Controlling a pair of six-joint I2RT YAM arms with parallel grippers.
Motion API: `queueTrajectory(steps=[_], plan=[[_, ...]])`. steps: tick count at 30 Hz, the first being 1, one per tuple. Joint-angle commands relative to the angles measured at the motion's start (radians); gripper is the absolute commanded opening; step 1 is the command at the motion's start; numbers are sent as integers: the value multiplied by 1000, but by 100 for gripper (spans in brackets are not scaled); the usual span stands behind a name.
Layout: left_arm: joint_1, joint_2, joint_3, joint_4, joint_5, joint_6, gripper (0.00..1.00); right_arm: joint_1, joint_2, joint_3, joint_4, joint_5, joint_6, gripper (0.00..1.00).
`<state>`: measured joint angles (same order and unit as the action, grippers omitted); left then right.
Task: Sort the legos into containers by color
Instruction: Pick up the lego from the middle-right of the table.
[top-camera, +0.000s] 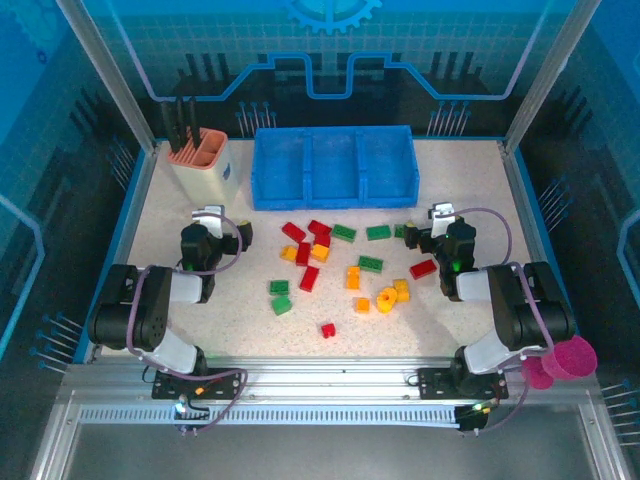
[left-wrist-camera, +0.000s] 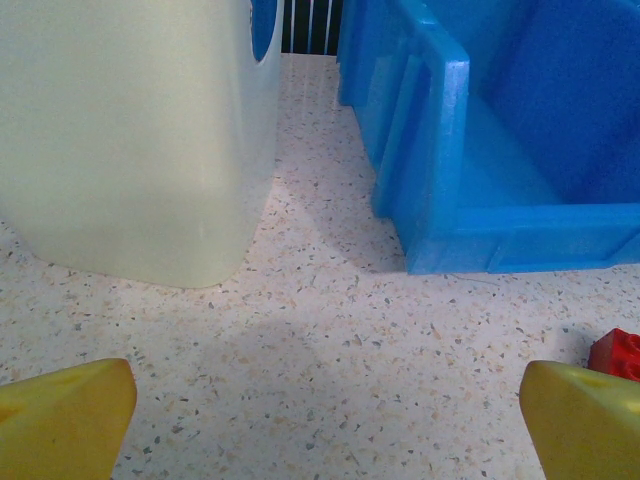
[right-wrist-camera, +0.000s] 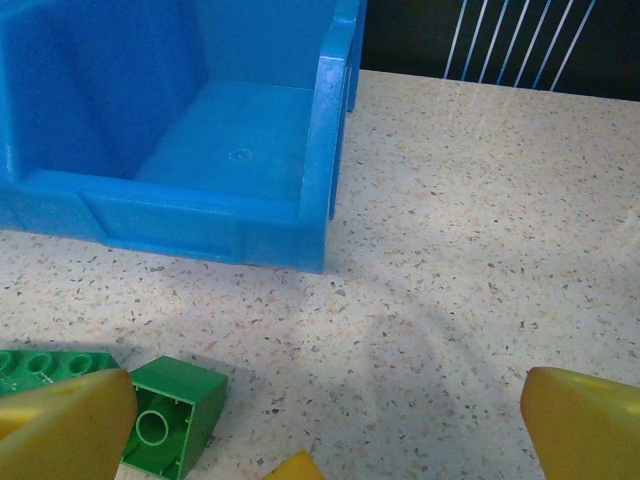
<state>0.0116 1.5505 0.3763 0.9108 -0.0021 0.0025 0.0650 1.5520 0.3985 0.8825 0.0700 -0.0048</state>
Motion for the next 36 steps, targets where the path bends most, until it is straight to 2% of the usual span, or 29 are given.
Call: queueTrajectory(steps=[1,7,9,13,15,17,19,22,25,28,32,36], plan=[[0,2,8,7,15,4,99,-2,-9,3,6,-9,-5,100],[8,0,12,4,7,-6,100,-11,-9,4,5,-30,-3,100],[6,-13,30,-42,8,0,99,-10,-29,30,-64,-41,-9,98],[-47,-177,209,-461,-149,2,99,-2,-169,168,-403,-1,-2,99],[-79,-253,342,-714,-179,-32,99,-4,-237,248,-572,-24,9,99],[-108,-294,488,-943,-175,-59,99,-21,-256,392,-819,-70,32,98],[-113,-300,663,-1168,-114,-77,99,-40,-229,566,-1049,-142,59,97],[-113,-297,829,-1354,-38,-68,99,-41,-152,793,-1333,-144,73,96],[-113,-301,918,-1470,0,-58,99,-42,-90,936,-1528,-121,108,95],[-113,-313,947,-1534,20,-55,99,-46,-48,1001,-1652,-117,198,91],[-113,-337,936,-1564,50,-44,100,-44,-35,959,-1704,-95,330,89],[-113,-351,905,-1569,108,-23,99,-41,-30,888,-1682,-65,347,90]])
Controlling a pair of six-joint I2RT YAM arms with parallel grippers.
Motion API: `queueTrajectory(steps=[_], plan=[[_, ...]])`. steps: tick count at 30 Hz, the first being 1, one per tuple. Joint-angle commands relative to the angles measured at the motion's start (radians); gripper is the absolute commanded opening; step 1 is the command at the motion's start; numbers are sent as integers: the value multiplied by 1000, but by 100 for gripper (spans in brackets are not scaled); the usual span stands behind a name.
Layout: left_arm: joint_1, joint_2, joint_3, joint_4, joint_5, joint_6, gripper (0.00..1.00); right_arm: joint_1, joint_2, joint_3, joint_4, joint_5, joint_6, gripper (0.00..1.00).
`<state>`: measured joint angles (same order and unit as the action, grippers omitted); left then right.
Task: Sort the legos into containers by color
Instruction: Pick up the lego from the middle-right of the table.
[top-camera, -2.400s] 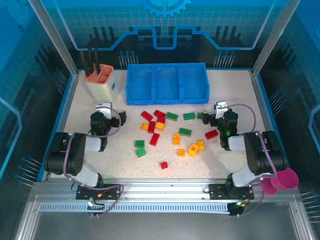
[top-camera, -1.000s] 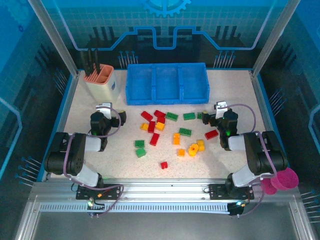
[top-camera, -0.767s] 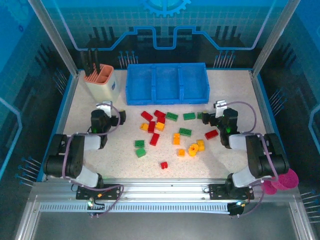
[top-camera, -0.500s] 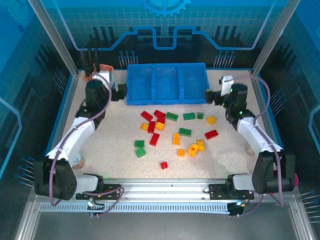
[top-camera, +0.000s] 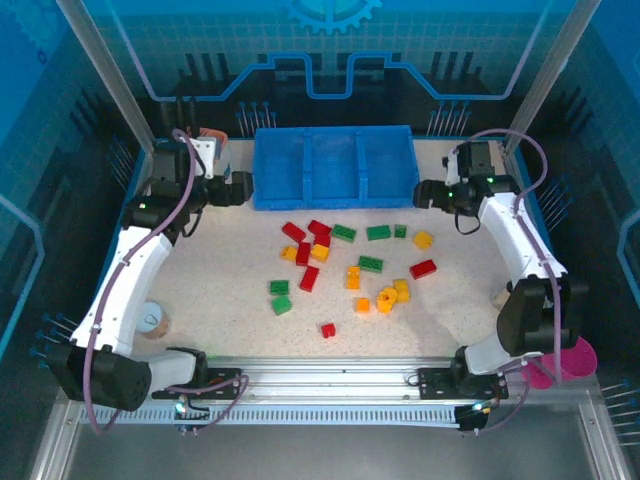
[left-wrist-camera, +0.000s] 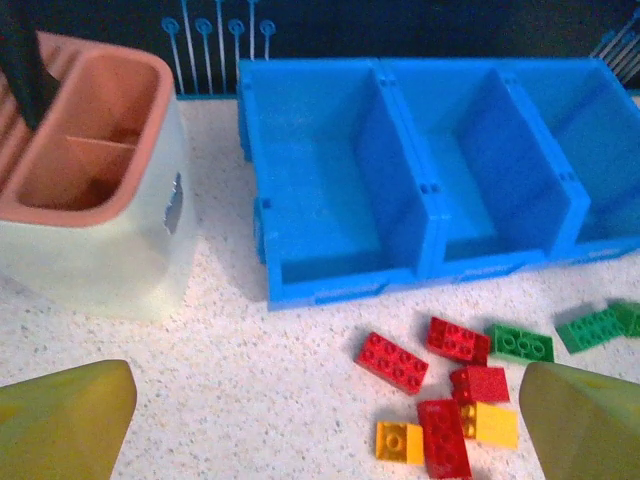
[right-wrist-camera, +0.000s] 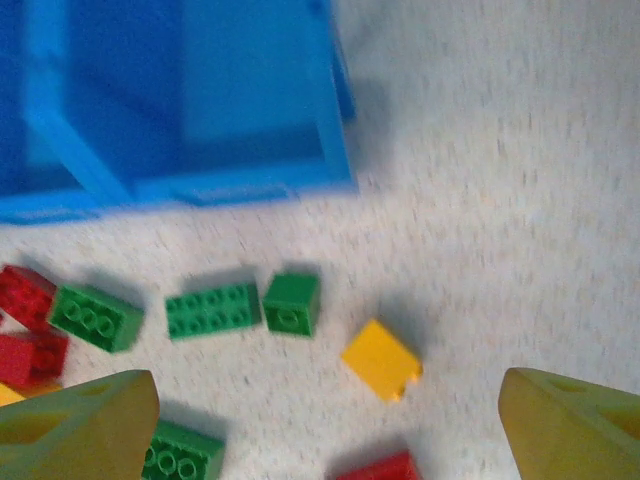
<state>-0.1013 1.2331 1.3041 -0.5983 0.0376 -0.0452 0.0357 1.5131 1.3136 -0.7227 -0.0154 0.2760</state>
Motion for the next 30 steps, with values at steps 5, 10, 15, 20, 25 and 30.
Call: queueTrajectory(steps=[5,10,15,20,25,30], plan=[[0,-62,-110,-4,96,-2,99,-12,103,-40,-82,-16,55,91],[0,-69,-147,20,117,-18,99,-4,186,-57,-36,-16,56,88],[-1,-73,-155,23,129,-19,99,27,283,-10,-53,16,-44,88],[-1,-72,-161,23,137,-15,99,30,372,35,-88,47,-122,88],[-1,-53,-160,14,149,-11,99,51,422,71,-98,86,-180,86],[-1,-57,-170,14,150,-9,99,58,465,109,-121,109,-220,82]])
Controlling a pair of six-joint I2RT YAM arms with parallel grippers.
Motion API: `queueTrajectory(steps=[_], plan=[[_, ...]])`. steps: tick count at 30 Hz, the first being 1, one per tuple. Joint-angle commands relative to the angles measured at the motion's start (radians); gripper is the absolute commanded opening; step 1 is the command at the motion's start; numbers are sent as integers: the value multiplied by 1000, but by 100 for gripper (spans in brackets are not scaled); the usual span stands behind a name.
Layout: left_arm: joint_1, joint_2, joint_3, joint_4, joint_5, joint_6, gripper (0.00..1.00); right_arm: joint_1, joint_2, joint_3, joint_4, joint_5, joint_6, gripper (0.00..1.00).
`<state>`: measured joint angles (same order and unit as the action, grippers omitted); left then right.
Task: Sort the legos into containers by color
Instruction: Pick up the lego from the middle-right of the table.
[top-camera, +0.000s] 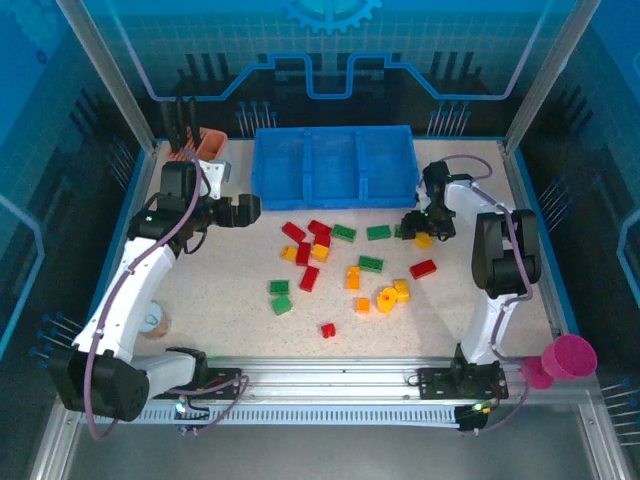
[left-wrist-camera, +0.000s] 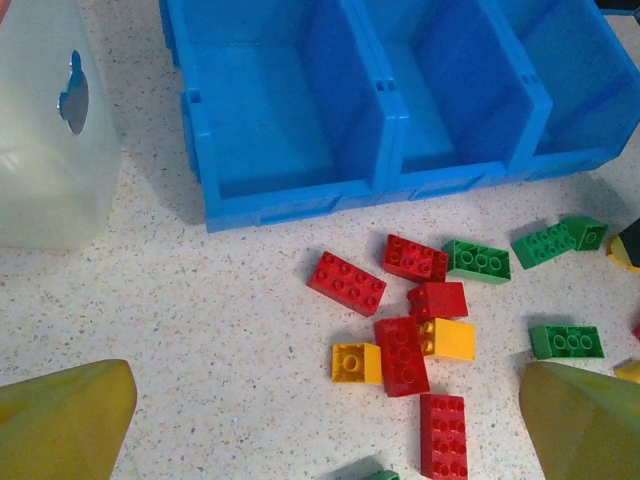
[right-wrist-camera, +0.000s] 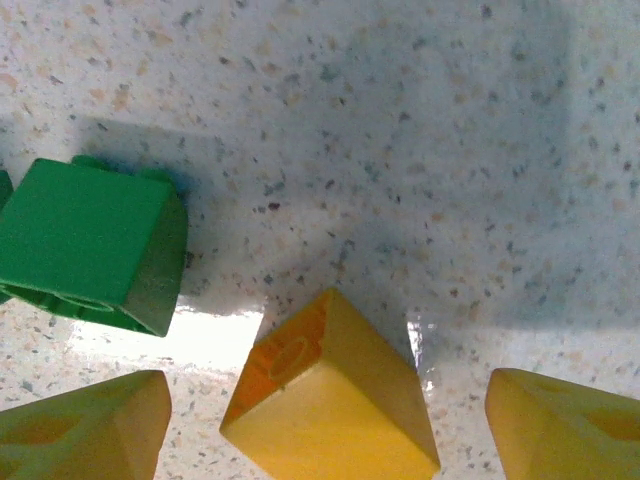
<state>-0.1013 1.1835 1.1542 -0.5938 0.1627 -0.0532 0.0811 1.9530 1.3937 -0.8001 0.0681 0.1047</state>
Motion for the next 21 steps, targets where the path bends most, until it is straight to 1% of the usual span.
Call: queueTrajectory(steps=[1,7,11,21], plan=[[-1,-9,-21,9,26,1,99,14,32,33,-45,26,-56,81],[-1,-10,-16,5,27,3,99,26,71,46,-65,55,-97,74],[-1,-9,-11,5,29,3,99,32,84,52,-73,62,-117,67],[-1,-14,-14,10,23,7,99,39,91,46,-98,56,-113,28]])
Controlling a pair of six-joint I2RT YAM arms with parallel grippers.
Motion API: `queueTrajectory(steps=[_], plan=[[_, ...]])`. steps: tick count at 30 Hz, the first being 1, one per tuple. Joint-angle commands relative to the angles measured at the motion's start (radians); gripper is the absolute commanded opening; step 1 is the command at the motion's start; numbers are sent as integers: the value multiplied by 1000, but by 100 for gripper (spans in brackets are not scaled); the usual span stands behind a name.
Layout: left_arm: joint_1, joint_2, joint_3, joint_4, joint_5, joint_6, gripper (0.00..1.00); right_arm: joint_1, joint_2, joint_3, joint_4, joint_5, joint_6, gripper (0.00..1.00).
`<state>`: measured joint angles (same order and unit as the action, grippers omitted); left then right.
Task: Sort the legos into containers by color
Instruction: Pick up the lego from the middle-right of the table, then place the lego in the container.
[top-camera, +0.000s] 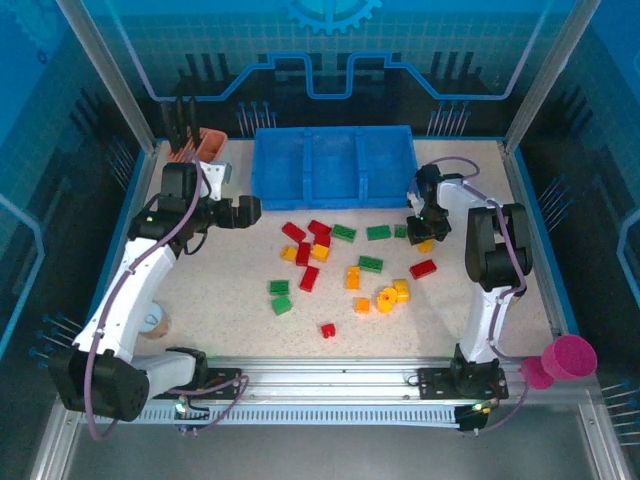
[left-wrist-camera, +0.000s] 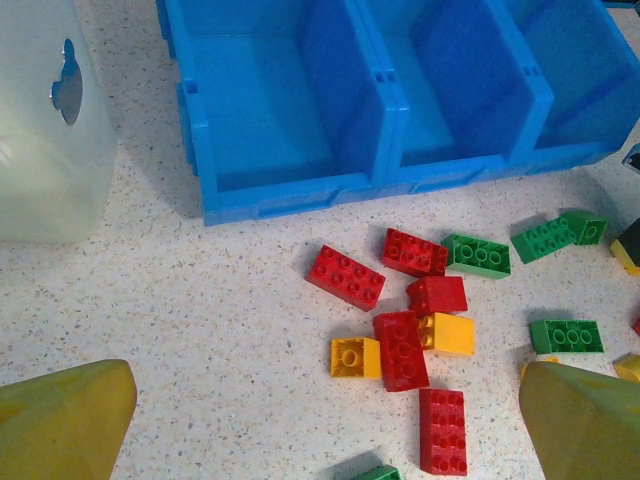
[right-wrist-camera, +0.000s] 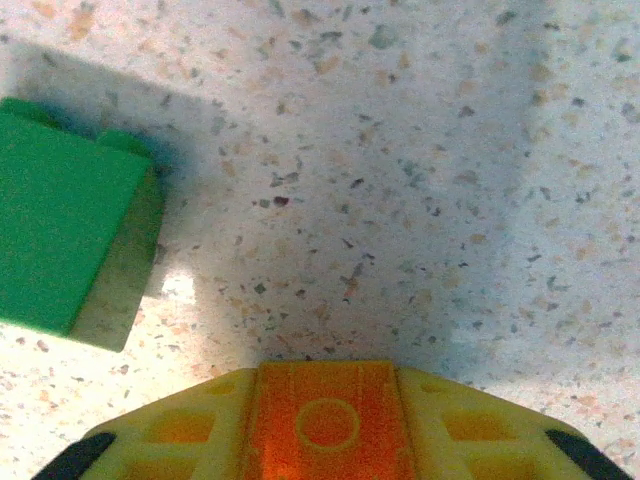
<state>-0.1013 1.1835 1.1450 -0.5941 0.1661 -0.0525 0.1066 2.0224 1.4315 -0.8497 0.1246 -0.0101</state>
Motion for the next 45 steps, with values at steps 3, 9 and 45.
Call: queueTrajectory(steps=[3,9,45], plan=[[-1,-13,-5,11,21,8,100,13,-14,-3,-59,-8,19,22],[-1,-1,8,7,24,12,100,23,-160,68,-81,-13,59,19],[-15,23,56,-46,30,-4,99,150,524,1022,-34,31,19,34]])
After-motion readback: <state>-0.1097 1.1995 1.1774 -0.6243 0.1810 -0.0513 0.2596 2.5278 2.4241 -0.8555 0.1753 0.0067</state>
